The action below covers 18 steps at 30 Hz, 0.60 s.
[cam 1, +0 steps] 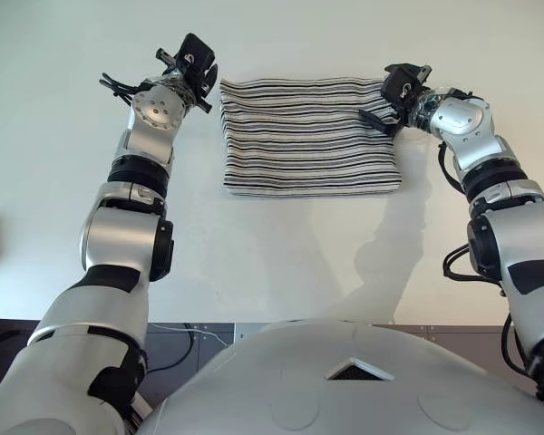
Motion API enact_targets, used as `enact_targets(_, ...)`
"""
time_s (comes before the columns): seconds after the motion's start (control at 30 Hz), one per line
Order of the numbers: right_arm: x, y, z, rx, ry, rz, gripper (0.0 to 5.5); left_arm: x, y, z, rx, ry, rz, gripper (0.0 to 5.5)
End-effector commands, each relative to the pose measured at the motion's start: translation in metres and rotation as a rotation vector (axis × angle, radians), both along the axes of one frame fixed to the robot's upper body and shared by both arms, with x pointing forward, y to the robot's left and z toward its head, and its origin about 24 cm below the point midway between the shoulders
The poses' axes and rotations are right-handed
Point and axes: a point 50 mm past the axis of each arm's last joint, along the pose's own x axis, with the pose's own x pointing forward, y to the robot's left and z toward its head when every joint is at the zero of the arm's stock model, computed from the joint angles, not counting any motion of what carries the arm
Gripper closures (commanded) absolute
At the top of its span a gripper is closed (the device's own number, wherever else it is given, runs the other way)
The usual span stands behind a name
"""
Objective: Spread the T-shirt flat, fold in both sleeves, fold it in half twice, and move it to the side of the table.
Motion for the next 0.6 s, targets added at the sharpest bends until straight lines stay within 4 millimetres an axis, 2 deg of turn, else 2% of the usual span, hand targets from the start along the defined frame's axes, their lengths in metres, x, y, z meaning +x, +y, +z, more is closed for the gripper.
enact_targets(0.03,-0.007,-0.019,-0.010,-0.233,0.046,0.059,1.15,-0.004,-0.028,0.015,0.083,-0.112,-0.252,3.54)
enact_targets(0.17,-0.026,-0.041,-0.029,-0.517,0.130,0.242,1.15,-0.029,-0.070,0.036,0.046,-0.210,-0.545,3.54)
enact_targets(0.27,-0.039,-0.056,-0.026,-0.565,0.240,0.380,1.15,-0.060,-0.092,0.044,0.071,-0.209,-0.732,3.54)
enact_targets(0.33,-0.044,-0.061,-0.019,-0.570,0.311,0.453,1.15,-0.085,-0.096,0.037,0.105,-0.156,-0.827,3.54)
enact_targets(0.4,-0.049,-0.059,-0.003,-0.564,0.396,0.556,1.15,-0.110,-0.079,0.022,0.140,-0.051,-0.845,3.54)
enact_targets(0.47,-0.063,-0.044,0.019,-0.533,0.467,0.689,1.15,-0.123,-0.053,0.006,0.188,0.052,-0.795,3.54)
enact_targets(0.53,-0.081,-0.026,0.030,-0.450,0.545,0.784,1.15,-0.124,-0.037,-0.007,0.222,0.108,-0.743,3.54)
enact_targets(0.6,-0.096,-0.018,0.029,-0.396,0.604,0.823,1.15,-0.115,-0.023,-0.017,0.269,0.128,-0.684,3.54)
